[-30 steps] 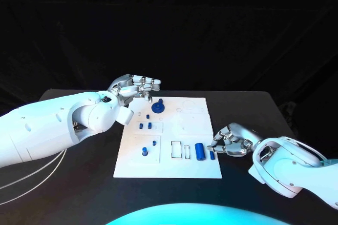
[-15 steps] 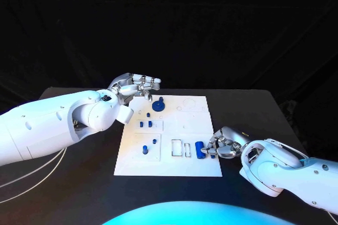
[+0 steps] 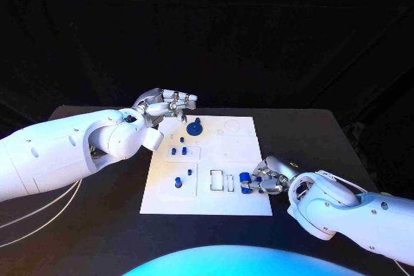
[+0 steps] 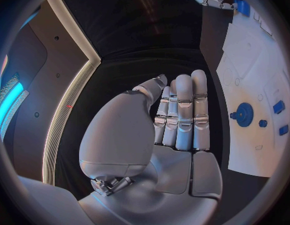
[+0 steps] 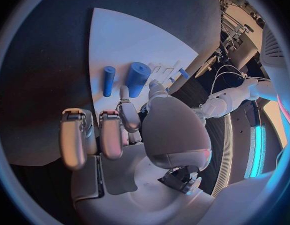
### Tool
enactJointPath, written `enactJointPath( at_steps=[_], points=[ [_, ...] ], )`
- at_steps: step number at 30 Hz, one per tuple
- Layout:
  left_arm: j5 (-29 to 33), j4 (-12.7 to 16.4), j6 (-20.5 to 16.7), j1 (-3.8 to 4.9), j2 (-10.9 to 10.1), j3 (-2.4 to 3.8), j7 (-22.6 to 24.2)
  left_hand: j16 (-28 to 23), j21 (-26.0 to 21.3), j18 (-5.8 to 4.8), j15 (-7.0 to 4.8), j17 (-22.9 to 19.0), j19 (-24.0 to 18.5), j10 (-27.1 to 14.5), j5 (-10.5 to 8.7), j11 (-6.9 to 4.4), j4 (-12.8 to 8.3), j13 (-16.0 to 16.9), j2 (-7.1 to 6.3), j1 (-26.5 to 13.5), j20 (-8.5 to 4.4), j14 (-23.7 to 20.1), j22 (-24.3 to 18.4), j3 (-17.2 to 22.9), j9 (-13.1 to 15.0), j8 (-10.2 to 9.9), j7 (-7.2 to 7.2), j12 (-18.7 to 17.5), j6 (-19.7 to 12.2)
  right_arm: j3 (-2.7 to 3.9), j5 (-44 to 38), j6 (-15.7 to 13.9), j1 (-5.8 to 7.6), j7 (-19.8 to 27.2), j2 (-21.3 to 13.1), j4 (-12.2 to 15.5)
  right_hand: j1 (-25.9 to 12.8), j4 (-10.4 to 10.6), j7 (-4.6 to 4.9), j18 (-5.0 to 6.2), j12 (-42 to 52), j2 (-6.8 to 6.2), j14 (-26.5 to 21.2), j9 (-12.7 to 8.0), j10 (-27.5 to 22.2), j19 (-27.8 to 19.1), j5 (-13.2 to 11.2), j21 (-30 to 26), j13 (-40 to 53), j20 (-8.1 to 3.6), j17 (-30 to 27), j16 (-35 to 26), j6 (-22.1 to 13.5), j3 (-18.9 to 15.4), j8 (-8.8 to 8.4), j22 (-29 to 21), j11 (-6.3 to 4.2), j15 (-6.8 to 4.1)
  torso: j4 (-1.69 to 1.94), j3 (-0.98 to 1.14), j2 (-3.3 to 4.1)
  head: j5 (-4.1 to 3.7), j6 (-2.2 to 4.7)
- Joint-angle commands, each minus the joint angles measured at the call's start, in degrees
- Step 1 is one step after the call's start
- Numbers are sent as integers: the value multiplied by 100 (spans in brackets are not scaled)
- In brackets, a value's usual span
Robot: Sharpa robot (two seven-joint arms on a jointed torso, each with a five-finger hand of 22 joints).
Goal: Assemble the parts on the task board
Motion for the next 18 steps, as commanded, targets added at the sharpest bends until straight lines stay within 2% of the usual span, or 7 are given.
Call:
enactJointPath(
  at_steps=[1,9,18],
  points=[
    [3,18,102,1,4,3,29,14,-31,78,10,-7,52,-43,-29,14,-14,5,51,-24,-6,-37,-5,-10,-7,4,-5,17,-15,0,-200,48,-8,-107,50,-66,-55,-2,-9,-43,-33,1,413,9,-38,236,-31,-41,4,15,498,3,-44,-29,32,1103,0,12,3,7,1,12,-4],
    [3,27,111,1,-10,3,23,14,-31,78,10,-7,52,-43,-29,14,-14,5,51,-24,-6,-37,-5,-10,-7,4,-5,17,-15,0,-301,278,-80,-175,224,-238,-23,-20,-15,-45,-30,44,415,40,-35,242,11,-33,19,15,509,10,-36,-44,46,1111,-4,10,-8,8,2,36,-20],
    [3,37,122,2,-21,3,16,15,-35,78,10,-8,52,-44,-30,13,-11,9,56,-31,-5,-40,-7,-16,-6,7,-6,21,-12,-1,-428,526,-142,-282,341,-365,214,-68,-31,-51,-10,104,422,135,-13,258,106,-14,75,7,544,32,-22,-82,85,1131,-19,-2,-3,7,1,41,-41]
  ],
)
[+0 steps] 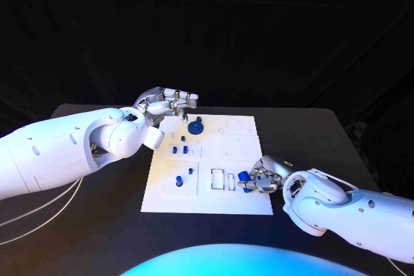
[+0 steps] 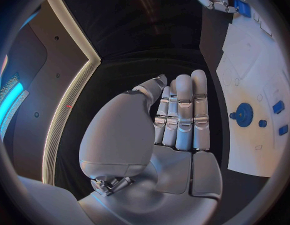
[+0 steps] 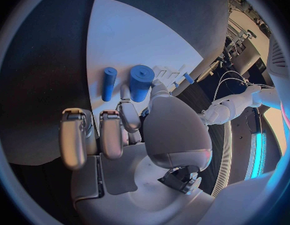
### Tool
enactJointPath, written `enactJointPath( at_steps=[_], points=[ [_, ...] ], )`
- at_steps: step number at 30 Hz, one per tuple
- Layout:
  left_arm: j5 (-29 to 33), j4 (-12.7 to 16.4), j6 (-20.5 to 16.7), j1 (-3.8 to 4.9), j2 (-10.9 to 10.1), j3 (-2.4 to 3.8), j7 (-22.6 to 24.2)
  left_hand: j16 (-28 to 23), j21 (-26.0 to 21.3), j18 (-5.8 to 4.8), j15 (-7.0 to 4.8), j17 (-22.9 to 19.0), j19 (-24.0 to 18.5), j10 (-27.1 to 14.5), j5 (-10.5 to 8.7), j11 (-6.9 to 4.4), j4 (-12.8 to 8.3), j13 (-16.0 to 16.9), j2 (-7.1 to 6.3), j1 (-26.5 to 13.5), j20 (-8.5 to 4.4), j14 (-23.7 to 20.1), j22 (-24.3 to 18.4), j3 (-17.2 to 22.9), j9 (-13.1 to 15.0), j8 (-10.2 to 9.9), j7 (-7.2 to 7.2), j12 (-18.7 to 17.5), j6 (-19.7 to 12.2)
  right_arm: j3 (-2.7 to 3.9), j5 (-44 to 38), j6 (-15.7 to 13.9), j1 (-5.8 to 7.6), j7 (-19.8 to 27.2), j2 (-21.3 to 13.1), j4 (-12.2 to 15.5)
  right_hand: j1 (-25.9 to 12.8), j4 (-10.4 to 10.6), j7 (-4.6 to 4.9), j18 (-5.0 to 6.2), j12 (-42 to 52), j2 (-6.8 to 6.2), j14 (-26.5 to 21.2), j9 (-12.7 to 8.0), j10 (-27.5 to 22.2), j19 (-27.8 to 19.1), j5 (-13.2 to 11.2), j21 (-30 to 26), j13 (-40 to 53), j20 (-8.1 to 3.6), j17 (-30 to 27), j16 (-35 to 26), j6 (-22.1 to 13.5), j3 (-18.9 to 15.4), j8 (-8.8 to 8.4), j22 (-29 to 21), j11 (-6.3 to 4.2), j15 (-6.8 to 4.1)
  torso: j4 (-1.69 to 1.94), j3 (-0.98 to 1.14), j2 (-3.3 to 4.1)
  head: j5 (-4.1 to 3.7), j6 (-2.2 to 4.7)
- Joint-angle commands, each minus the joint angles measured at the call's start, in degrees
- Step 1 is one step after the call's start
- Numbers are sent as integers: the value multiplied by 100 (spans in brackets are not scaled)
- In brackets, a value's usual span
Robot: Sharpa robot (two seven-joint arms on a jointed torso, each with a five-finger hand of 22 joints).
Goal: Assemble the parts on the task board
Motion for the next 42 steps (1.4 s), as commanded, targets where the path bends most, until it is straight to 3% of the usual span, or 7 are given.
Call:
enactJointPath(
  at_steps=[1,4,14,17,25,31,42],
  points=[
    [4,20,108,2,-2,4,19,15,-35,78,10,-9,52,-44,-30,13,-11,6,32,-7,-5,-40,-8,-16,-6,7,-6,21,-12,-38,-169,371,-61,-172,30,-51,127,-18,-25,-52,-5,18,424,0,-9,260,49,13,19,5,549,36,-30,-32,-21,1135,-21,-4,0,0,0,3,-13],
    [4,21,110,2,-7,4,17,15,-35,78,10,-9,52,-44,-30,13,-11,6,32,-7,-5,-40,-8,-16,-6,7,-6,21,-12,-38,-200,317,-68,-188,38,-56,218,-32,-34,-54,13,52,426,40,10,266,151,21,50,0,561,43,-17,-42,2,1143,-29,-11,-1,-1,-1,3,-12],
    [4,23,110,2,-17,4,16,15,-35,78,10,-9,52,-44,-30,13,-11,6,32,-7,-5,-40,-8,-16,-6,7,-6,21,-12,-21,-167,-304,-71,-166,-91,152,448,-44,-87,-77,84,170,438,183,95,323,713,108,160,-34,615,81,56,-84,102,1205,-78,-50,1,5,-5,22,12],
    [4,20,109,2,-16,4,17,15,-35,78,10,-9,52,-44,-30,13,-11,6,32,-7,-5,-40,-8,-16,-6,7,-6,21,-12,14,-52,-498,-13,-134,-170,325,505,-44,-105,-83,100,200,441,217,120,338,868,131,188,-47,630,90,70,-90,125,1220,-95,-64,-6,2,-8,23,42],
    [4,12,115,2,9,4,19,15,-35,78,10,-9,52,-44,-30,13,-11,6,32,-7,-5,-40,-8,-16,-6,7,-6,21,-12,56,335,-775,242,-33,-188,648,463,18,-118,-96,118,264,447,251,151,368,939,181,218,-59,660,110,95,-120,146,1252,-107,-75,9,3,-3,-6,78],
    [4,8,120,2,26,4,20,15,-35,78,10,-9,52,-44,-30,13,-11,6,32,-7,-5,-40,-8,-16,-6,7,-6,21,-12,60,590,-678,300,40,-2,623,462,20,-119,-98,120,270,447,253,154,371,943,186,221,-59,660,110,97,-121,148,1255,-108,-76,13,6,4,2,95],
    [4,15,129,2,41,4,21,15,-35,78,10,-9,52,-44,-30,13,-11,6,32,-7,-5,-40,-8,-16,-6,7,-6,21,-12,48,913,-229,284,93,533,231,271,47,-124,-94,103,382,445,292,165,362,916,167,228,-66,654,108,109,-210,155,1250,-111,-80,4,5,10,31,71]
  ],
)
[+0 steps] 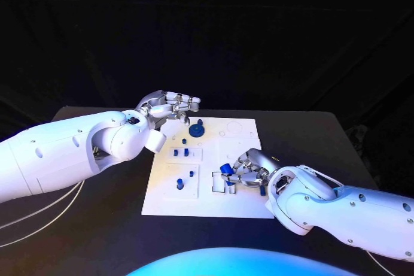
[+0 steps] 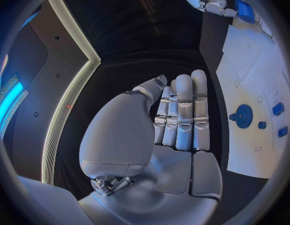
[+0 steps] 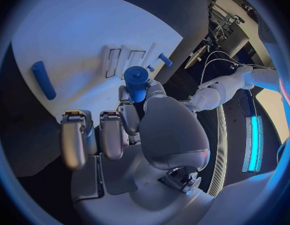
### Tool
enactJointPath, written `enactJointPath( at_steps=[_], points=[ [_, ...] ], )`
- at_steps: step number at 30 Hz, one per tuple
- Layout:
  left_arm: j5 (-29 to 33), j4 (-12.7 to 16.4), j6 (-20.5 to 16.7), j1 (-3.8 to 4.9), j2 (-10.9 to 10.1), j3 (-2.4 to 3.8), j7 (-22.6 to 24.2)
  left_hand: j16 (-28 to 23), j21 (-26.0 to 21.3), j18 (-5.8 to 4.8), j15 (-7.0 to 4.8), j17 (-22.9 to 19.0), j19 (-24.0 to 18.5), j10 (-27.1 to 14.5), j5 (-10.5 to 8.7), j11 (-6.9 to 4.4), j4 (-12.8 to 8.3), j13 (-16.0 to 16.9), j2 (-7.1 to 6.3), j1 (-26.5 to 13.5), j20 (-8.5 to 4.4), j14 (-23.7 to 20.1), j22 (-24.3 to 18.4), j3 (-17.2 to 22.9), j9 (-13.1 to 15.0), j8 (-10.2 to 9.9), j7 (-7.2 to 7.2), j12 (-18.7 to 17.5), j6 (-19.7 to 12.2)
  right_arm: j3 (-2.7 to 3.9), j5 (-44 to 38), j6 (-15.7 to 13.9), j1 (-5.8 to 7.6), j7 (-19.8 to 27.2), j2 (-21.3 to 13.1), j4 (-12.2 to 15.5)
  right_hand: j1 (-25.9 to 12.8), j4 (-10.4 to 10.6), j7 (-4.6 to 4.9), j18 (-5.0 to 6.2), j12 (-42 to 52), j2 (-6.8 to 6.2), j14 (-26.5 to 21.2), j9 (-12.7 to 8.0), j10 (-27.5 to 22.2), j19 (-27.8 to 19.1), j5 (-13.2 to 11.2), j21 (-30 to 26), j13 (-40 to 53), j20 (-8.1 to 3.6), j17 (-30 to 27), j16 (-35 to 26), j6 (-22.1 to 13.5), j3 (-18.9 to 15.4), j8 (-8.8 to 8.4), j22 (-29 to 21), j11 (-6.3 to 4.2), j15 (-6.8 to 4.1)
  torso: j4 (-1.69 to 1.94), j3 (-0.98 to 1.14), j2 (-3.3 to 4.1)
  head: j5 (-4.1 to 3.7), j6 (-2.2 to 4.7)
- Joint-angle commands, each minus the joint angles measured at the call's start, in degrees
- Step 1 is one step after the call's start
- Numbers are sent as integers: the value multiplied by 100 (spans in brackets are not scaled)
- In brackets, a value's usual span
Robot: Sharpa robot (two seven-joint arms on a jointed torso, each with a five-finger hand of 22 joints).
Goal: Assemble the parts on the task board
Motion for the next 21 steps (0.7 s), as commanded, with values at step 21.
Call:
enactJointPath(
  at_steps=[21],
  points=[
    [4,38,116,3,5,4,20,15,-35,78,10,-9,52,-44,-30,13,-11,7,33,-8,-5,-40,-8,-16,-6,7,-6,21,-12,-16,294,650,-47,78,378,-390,-301,9,-110,-89,80,119,441,217,124,334,-148,-10,84,-73,638,11,200,-189,161,1247,-45,-75,-11,2,4,69,-85]
  ],
)
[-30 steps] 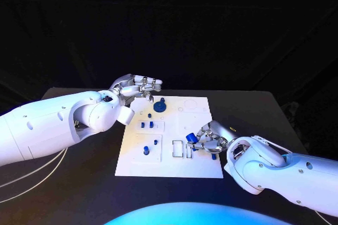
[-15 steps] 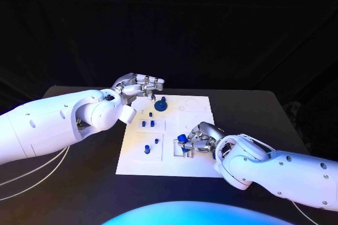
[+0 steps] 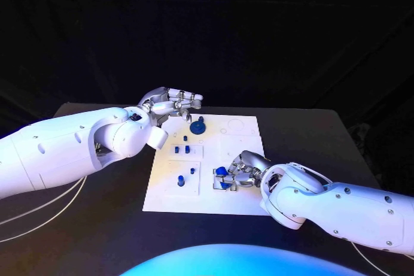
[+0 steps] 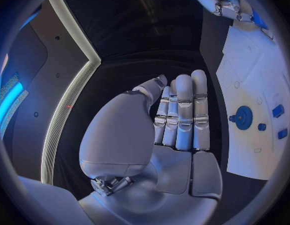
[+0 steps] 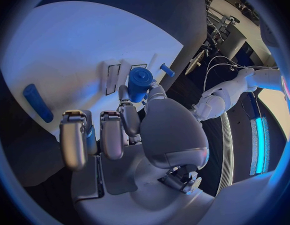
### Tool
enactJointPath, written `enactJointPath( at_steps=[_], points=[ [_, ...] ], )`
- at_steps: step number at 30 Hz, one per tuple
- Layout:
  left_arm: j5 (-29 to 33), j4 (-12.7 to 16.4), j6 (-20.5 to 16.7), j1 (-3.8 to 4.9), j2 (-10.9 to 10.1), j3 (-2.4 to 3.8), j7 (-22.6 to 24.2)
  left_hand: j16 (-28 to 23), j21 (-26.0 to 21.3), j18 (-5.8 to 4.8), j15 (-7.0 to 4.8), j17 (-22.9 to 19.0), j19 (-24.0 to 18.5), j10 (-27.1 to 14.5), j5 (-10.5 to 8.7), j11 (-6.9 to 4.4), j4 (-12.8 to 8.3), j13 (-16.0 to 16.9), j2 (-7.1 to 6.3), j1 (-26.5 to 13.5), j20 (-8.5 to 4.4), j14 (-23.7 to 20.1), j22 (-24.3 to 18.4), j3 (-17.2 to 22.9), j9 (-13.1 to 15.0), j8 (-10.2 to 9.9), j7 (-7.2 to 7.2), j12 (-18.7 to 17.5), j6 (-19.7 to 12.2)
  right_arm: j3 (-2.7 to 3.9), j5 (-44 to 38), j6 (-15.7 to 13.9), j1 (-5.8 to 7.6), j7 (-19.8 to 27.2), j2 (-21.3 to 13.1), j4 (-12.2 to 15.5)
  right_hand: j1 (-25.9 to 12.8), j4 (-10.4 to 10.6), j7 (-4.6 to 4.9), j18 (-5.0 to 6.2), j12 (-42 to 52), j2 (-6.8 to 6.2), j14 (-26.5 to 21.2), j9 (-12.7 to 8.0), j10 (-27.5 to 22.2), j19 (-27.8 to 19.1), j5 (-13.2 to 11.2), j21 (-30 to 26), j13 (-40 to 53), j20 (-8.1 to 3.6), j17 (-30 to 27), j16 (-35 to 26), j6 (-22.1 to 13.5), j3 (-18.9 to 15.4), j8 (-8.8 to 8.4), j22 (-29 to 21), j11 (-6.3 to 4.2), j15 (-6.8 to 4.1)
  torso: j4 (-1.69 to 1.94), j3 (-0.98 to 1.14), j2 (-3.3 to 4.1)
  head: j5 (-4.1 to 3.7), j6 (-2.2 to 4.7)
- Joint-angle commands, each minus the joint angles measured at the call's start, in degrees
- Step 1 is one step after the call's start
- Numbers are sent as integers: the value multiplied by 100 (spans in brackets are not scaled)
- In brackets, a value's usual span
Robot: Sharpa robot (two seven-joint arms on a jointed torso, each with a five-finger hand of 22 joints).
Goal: Assemble the parts on the task board
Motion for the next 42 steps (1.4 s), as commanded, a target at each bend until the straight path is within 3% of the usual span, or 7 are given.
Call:
enactJointPath(
  at_steps=[1,5,13,19,26,33,42],
  points=[
    [4,18,104,3,5,4,24,15,-35,78,10,-9,53,-44,-30,13,-11,8,33,-8,-5,-40,-9,-16,-6,7,-6,21,-12,-1,6,201,-5,46,25,-17,-87,1,-131,-89,37,-11,441,18,43,328,-53,-10,7,-39,638,10,179,-48,37,1248,-3,-35,-3,-2,-1,12,-10],
    [4,22,107,3,3,4,22,15,-35,78,10,-9,53,-44,-30,13,-11,8,33,-8,-5,-40,-9,-16,-6,7,-6,21,-12,-1,7,210,-5,35,47,-51,-214,-2,-140,-88,29,9,440,65,49,326,-338,-17,15,-50,635,8,168,-148,73,1249,-12,-43,-4,-1,2,22,-15],
    [4,27,102,3,-7,4,18,15,-35,78,10,-9,53,-44,-30,13,-11,8,33,-8,-5,-40,-9,-16,-6,7,-6,21,-12,-1,-80,58,-5,-9,59,-109,-764,13,-126,-77,-60,11,435,184,9,303,-1835,-74,-12,-48,612,-8,85,-516,140,1235,3,-34,-6,1,-1,36,-14],
    [4,27,100,3,-10,4,15,19,-43,79,8,-11,53,-49,-28,9,-13,16,44,-9,-5,-46,-13,-24,-5,11,-12,27,-8,-1,-147,-35,-5,-4,62,-117,-1012,21,-115,-68,-160,-118,430,232,-46,283,-2189,-121,-73,-39,594,-21,38,-487,163,1221,13,-25,-13,4,-4,45,-15],
    [4,27,100,3,-15,4,13,19,-43,79,8,-11,53,-49,-28,9,-13,16,44,-9,-5,-46,-13,-24,-5,11,-12,27,-8,-1,-288,-165,-6,76,-25,25,-813,-19,-119,-73,-154,12,436,270,-30,298,-1932,-102,-52,-38,617,-8,27,-356,190,1236,9,-27,-13,5,-1,42,-15],
    [4,29,95,3,-34,4,12,19,-43,79,8,-11,53,-49,-28,9,-13,16,44,-9,-5,-46,-13,-24,-5,11,-12,27,-8,-1,-391,-181,-7,230,-301,356,-91,-265,-146,-83,-77,86,440,322,39,323,-914,-66,40,-57,638,5,23,-238,225,1264,-17,-49,-19,5,-2,56,-16],
    [4,28,98,3,-42,4,8,19,-43,79,8,-11,53,-49,-28,9,-13,16,44,-9,-5,-46,-13,-24,-5,11,-12,27,-8,-2,-435,62,-7,281,-468,533,326,-473,-164,-89,-43,80,445,337,71,338,-870,-42,87,-69,661,19,36,-169,235,1282,-35,-63,-16,6,-3,53,-17]
  ],
)
